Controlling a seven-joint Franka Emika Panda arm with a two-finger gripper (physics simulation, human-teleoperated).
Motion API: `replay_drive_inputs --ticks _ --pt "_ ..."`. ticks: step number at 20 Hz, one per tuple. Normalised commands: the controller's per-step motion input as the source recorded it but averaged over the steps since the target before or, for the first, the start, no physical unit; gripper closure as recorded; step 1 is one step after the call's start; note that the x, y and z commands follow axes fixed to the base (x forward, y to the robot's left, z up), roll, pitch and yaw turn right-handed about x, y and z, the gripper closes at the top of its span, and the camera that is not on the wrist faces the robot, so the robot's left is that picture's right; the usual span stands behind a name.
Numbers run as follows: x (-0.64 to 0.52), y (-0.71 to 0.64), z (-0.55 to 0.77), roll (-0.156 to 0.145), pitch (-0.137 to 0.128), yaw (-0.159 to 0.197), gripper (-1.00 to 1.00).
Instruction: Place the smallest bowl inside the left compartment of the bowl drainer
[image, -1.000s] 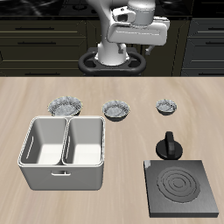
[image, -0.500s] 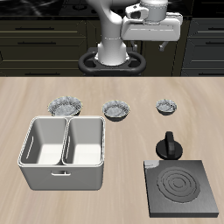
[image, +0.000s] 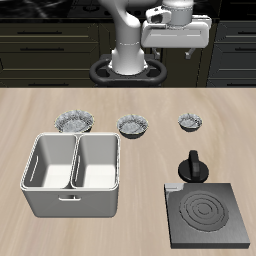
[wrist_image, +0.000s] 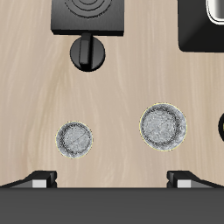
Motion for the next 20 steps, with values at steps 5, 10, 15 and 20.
replay_drive_inputs --ticks 5,10,15,20 --pt "0.01 0.02 -0.16 0.002 0.02 -0.023 -1.0" --pt "0.03 0.13 -0.34 0.007 0.026 -0.013 -1.0" --pt "-0.05 0.1 -0.26 0.026 -0.009 -0.014 -1.0" --pt "-0.02 0.02 -0.22 0.013 0.006 0.003 -1.0"
